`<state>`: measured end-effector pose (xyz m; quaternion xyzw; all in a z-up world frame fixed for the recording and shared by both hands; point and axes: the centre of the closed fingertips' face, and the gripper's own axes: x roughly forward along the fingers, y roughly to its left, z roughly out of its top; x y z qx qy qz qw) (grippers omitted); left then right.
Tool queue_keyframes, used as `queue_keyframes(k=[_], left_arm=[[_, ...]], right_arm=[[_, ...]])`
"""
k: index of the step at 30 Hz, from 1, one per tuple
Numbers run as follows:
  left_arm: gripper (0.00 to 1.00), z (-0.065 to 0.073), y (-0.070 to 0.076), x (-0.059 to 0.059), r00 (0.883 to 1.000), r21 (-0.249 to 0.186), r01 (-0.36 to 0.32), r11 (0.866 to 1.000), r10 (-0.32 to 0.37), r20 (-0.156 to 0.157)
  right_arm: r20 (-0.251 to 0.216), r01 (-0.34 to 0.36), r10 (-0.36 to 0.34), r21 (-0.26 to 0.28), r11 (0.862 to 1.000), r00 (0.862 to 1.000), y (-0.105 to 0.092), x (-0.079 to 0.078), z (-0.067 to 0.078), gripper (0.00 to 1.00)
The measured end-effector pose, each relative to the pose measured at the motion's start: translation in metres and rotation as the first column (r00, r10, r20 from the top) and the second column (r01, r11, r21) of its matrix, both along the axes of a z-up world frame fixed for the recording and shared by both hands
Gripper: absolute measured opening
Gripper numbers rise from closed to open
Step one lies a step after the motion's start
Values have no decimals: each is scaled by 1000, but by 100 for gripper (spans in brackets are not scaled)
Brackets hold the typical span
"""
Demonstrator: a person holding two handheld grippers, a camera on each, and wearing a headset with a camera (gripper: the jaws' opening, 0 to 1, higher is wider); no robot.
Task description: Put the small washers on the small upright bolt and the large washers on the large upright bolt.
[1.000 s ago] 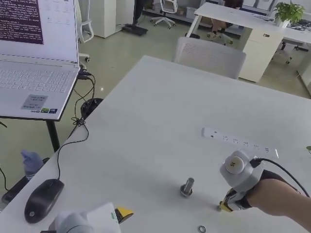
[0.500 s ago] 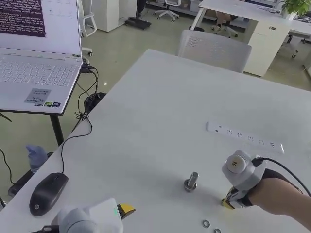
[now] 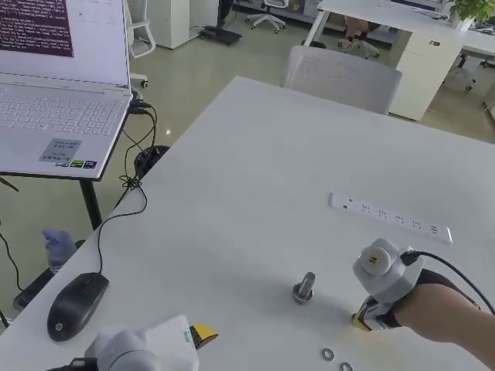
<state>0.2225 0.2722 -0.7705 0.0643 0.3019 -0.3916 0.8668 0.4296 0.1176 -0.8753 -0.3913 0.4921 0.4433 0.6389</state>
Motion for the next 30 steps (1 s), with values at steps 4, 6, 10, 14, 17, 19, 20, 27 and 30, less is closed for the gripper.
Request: queue_keyframes(k=[4,6,10,14,17,19,20,27,30], left_arm=[[80,1,0,0,1000,1,-2,1000,2,2],[80,0,1,-1,1000,3,-2,1000,2,3],[80,0,1,-2,1000,4,-4,1000,4,1],[80,-1,2,-3,1000,5,-3,1000,3,-1],[80,-1,2,-3,1000,7,-6,1000,6,0],[80,0,2,-3,1000,5,-6,1000,7,-2],[80,-1,2,-3,1000,6,-6,1000,6,-3],[80,0,2,-4,1000,7,-7,1000,7,1],[80,-1,2,-5,1000,7,-7,1000,7,-2]], right_arm=[[0,-3,3,-5,1000,1000,-1,-1,0,13],[-1,0,0,-4,1000,1000,-1,-1,0,13],[-3,3,-3,-3,1000,1000,-1,-1,0,14],[4,2,-2,0,1000,1000,0,0,-1,14],[8,-3,3,-2,1000,1000,-1,0,-1,14],[7,-3,4,-4,1000,1000,-1,0,-1,14],[7,-7,7,-4,1000,1000,-1,0,-1,14],[17,-12,12,25,1000,1000,4,2,3,19],[5,-12,11,21,1000,1000,4,1,3,21]])
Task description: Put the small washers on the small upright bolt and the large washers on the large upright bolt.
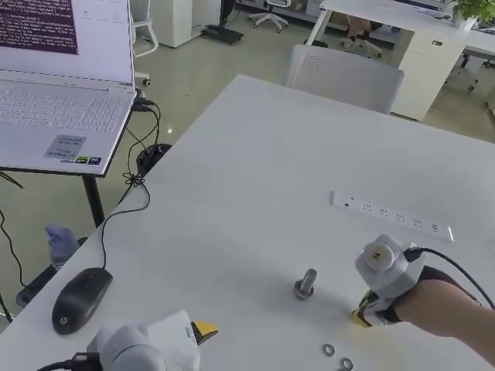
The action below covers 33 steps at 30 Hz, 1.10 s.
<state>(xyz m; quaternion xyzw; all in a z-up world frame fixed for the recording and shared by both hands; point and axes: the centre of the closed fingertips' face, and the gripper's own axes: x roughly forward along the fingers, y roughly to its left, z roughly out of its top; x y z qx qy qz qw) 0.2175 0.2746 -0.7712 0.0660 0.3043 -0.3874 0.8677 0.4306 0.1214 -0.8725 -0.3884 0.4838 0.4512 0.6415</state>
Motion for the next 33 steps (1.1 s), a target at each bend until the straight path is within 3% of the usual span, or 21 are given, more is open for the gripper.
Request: queue_keyframes(k=[6,33], left_arm=[[80,1,1,-1,1000,-2,-4,1000,4,3],[79,9,4,-3,1000,15,22,1000,-22,20]], right_arm=[[-13,-9,9,-9,1000,1000,-2,-3,-2,26],[23,-5,4,26,1000,1000,-5,-2,35,26]])
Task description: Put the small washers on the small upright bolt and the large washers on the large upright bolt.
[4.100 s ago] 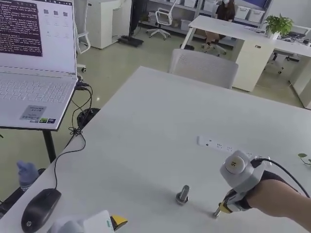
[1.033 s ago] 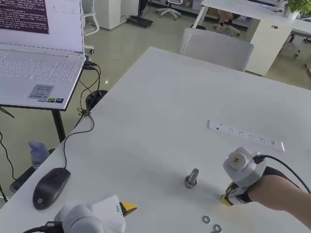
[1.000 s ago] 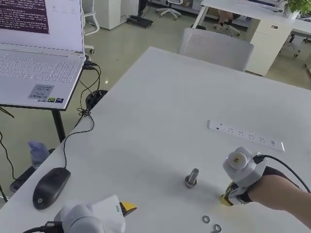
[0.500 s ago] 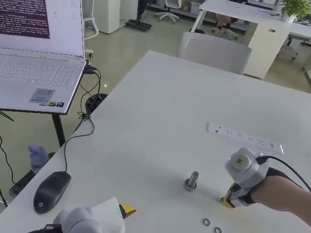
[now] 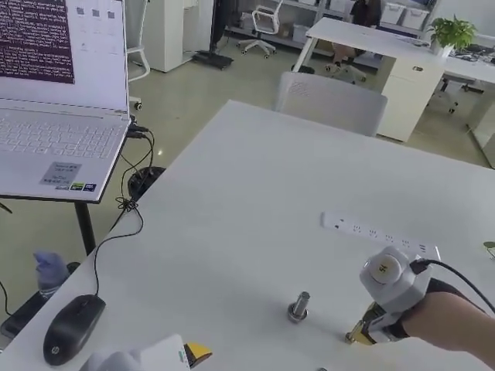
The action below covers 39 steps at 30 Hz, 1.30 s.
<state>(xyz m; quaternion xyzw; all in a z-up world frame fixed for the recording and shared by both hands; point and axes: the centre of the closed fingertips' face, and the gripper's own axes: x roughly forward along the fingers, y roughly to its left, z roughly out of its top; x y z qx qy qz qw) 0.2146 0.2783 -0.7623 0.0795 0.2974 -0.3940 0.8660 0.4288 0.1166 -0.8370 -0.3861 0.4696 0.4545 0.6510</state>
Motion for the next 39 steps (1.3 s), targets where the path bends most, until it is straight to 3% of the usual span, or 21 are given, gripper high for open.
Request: queue_keyframes(k=[9,16,39], left_arm=[[80,6,5,-2,1000,-8,-16,1000,16,10],[80,13,6,-1,1000,16,-8,1000,8,28],[77,14,15,1,999,26,-24,999,24,33]], right_arm=[[4,-2,2,5,1000,1000,1,-2,12,26],[8,-2,2,4,1000,1000,1,-2,15,26],[-13,-36,36,33,999,999,11,-39,18,26]])
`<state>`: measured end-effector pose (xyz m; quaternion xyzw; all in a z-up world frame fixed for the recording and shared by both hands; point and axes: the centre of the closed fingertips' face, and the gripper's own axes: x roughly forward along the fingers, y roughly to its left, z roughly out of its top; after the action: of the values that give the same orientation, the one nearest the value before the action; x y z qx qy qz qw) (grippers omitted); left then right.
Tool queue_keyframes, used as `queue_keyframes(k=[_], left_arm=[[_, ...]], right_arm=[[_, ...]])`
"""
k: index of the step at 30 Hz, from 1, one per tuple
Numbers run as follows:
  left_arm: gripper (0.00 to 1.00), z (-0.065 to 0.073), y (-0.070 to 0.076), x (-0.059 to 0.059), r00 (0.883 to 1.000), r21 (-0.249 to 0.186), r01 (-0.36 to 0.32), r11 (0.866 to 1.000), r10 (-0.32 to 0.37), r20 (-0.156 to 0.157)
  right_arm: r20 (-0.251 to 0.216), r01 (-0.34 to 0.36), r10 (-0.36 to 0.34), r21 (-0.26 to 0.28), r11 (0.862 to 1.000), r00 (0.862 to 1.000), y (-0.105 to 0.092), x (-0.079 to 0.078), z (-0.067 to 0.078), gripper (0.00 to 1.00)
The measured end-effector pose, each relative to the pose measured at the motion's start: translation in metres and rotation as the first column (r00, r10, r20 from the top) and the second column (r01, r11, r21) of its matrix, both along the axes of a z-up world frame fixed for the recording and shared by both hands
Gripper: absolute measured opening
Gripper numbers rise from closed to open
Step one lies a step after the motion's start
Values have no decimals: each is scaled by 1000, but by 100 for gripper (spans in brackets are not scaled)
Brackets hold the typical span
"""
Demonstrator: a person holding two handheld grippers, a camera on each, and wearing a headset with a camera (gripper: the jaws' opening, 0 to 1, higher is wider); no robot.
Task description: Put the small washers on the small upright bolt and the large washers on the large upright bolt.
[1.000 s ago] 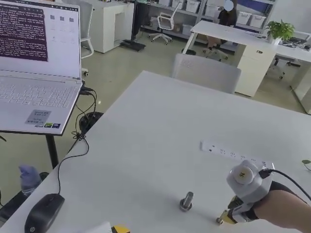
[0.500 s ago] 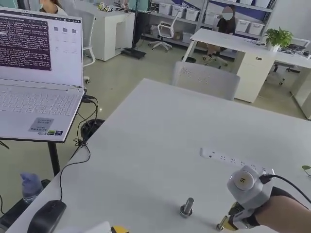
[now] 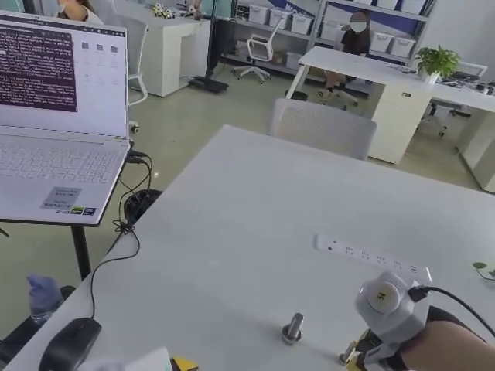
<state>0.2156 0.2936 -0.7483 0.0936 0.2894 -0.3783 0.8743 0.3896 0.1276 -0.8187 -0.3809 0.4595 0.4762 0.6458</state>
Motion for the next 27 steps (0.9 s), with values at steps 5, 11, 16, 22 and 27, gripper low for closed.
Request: queue_keyframes(k=[5,11,16,22,27], left_arm=[[77,1,-1,1,1000,-2,4,1000,-4,3],[80,4,-2,2,1000,-18,-10,1000,11,20],[81,2,-3,1,1000,-14,-5,1000,5,18],[80,0,-6,-3,1000,-8,10,1000,-10,11],[79,-1,-7,-4,1000,-6,18,1000,-17,6]], right_arm=[[-5,3,-3,4,1000,1000,2,-9,1,26],[-21,6,-6,4,1000,1000,0,-24,-4,26],[-35,11,-11,0,1000,999,-3,-35,-9,26],[-44,18,-18,0,1000,999,-5,-41,-12,26],[-48,22,-21,0,1000,999,-5,-43,-14,26]])
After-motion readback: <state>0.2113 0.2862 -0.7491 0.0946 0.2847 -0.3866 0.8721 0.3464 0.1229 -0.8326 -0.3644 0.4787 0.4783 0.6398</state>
